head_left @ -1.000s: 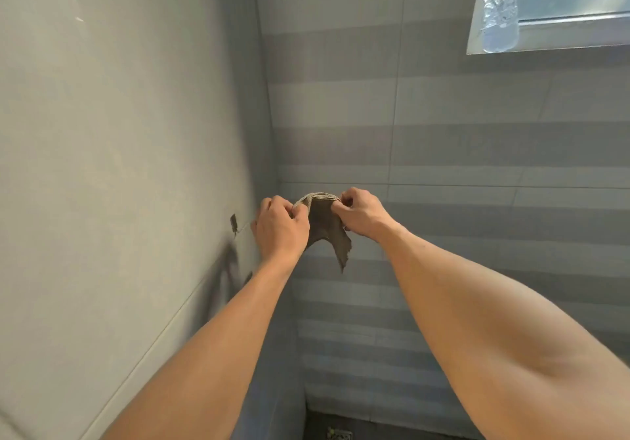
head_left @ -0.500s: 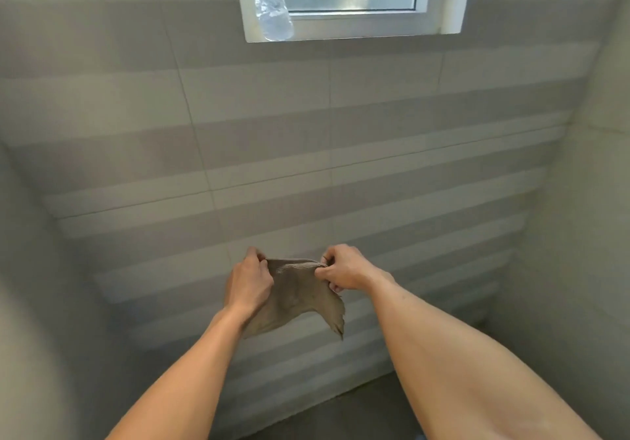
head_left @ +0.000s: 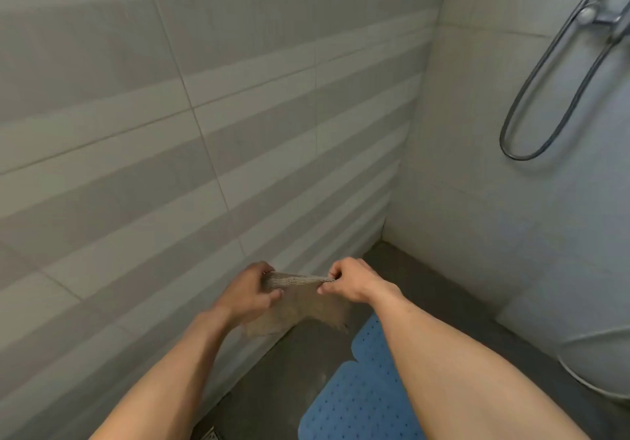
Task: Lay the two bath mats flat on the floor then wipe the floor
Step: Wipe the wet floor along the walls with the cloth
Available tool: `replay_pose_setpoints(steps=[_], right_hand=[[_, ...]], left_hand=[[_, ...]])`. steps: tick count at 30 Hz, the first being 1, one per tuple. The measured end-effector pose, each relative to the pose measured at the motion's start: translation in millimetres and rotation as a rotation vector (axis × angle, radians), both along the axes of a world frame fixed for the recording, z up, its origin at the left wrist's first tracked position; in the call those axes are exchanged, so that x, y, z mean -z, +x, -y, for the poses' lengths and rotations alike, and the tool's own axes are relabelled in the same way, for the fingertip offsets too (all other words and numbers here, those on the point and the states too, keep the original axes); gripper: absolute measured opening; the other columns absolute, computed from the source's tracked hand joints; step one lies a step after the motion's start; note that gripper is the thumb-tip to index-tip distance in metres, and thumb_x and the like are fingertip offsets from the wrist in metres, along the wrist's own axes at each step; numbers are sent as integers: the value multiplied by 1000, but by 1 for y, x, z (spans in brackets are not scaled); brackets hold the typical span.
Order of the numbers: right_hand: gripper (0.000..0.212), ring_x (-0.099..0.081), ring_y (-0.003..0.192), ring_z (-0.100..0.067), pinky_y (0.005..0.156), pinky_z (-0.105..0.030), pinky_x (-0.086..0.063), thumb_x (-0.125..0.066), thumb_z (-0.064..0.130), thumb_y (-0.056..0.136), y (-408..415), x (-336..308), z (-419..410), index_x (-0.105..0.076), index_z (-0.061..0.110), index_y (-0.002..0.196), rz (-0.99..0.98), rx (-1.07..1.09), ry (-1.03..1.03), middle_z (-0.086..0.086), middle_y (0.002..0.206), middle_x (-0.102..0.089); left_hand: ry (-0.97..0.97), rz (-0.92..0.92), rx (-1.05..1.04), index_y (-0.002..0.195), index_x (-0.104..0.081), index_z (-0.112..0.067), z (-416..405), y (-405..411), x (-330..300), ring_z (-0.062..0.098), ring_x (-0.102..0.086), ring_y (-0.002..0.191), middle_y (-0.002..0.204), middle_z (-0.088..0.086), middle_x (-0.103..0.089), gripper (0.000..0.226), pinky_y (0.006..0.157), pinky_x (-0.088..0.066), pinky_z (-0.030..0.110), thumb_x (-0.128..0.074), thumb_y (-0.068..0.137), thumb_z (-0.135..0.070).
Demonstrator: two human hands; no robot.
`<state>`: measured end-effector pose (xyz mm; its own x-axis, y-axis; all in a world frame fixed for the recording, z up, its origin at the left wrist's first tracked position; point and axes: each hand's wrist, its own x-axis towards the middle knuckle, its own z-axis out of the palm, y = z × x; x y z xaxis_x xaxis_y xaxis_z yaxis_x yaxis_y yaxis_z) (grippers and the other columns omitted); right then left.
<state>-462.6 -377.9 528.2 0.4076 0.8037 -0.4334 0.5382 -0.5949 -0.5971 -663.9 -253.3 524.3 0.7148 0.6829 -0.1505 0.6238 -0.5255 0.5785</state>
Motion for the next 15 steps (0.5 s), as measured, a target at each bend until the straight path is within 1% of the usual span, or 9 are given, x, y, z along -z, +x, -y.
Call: replay_pose_setpoints(steps=[3, 5, 7, 11, 15], right_hand=[[29, -56, 71, -13, 62, -30, -45, -80, 43, 76, -1, 55, 9, -60, 22, 74, -83, 75, -30, 5, 83, -62], [26, -57, 73, -12, 64, -29, -44, -81, 42, 76, -4, 98, 15, -62, 24, 78, -131, 103, -51, 6, 85, -62], [23, -57, 75, -12, 67, -31, -48, -81, 40, 77, -8, 147, 21, -62, 26, 80, -170, 118, -72, 5, 84, -62], [19, -58, 73, -13, 72, -35, -52, -76, 29, 81, -21, 259, 22, -59, 30, 75, -230, 121, -134, 5, 80, -64], [26, -51, 58, -5, 65, -26, -47, -73, 16, 84, -42, 379, 24, -56, 30, 70, -330, 113, -150, 5, 70, -61]], left_hand=[[-19, -123, 107, 97, -60, -16, -20, 5, 58, 21, -57, 86, 96, 4, -61, 27, 69, -40, 26, -54, 71, -16], [-21, -209, 151, 99, -62, -14, -28, 8, 98, 21, -57, 88, 99, 6, -61, 28, 70, -38, 25, -55, 72, -10], [-30, -319, 211, 100, -65, -13, -33, 8, 141, 23, -58, 90, 100, 6, -63, 28, 71, -39, 26, -55, 75, -4], [0, -512, 301, 102, -65, -20, -43, -4, 252, 27, -62, 98, 102, 7, -67, 35, 78, -47, 31, -46, 78, -5], [51, -702, 360, 113, -61, -24, -47, -10, 364, 25, -59, 107, 114, 6, -62, 37, 86, -47, 32, -49, 83, -7]])
